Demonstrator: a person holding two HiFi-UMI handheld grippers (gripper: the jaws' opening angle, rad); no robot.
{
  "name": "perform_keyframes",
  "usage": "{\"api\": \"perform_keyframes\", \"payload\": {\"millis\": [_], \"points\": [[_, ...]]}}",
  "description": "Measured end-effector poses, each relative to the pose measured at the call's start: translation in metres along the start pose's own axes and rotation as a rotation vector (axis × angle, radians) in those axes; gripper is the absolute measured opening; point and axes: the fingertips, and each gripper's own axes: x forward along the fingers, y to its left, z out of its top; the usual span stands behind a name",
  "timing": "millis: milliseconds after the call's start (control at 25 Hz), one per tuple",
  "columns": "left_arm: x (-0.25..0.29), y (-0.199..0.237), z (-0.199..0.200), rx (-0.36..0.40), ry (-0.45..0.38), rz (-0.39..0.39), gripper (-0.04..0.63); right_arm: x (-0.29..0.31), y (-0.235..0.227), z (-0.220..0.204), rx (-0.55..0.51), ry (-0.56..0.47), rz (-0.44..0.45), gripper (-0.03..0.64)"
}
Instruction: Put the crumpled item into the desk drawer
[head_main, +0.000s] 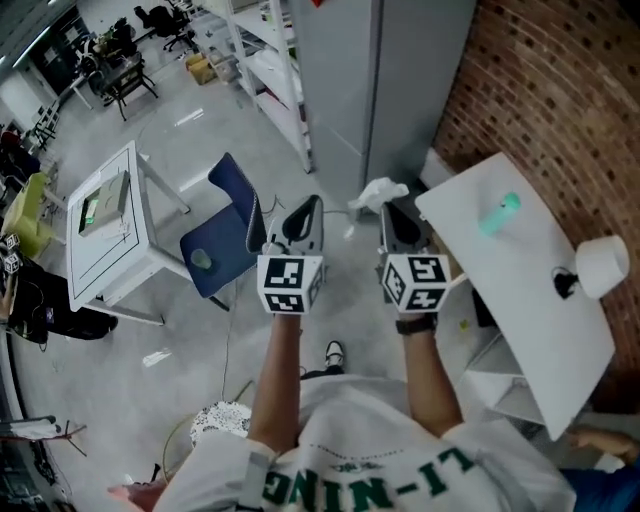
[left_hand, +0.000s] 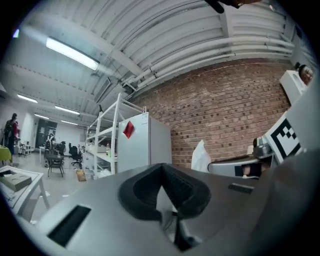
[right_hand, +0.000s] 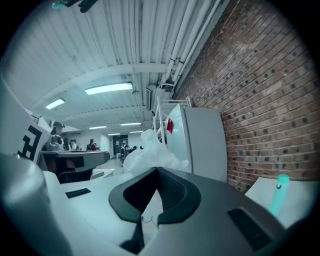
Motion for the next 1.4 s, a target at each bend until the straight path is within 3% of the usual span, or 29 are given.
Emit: {"api": "perform_keyframes", "payload": {"millis": [360, 680, 1000, 1400], "points": [[0.069, -0.048, -0.029, -0.008, 0.026, -0.239, -0.003, -0.005, -0.067, -0.031, 0.067, 0.034, -0.220, 0.002], [0.131, -0.113, -0.061, -0.020, 0.067, -0.393, -0.003, -0.023, -0.143, -0.075, 0.086, 0.102, -0.353, 0.002], [0.190, -0.172, -0.121, -0.016, 0.123, -0.507, -0.003, -0.026, -0.207, -0.137, 0.118, 0.206, -0.414, 0.002], [0.210, -0.206, -0.212, -0.058, 0.200, -0.583, -0.003, -0.024, -0.236, -0.230, 0.133, 0.345, -0.416, 0.002]]}}
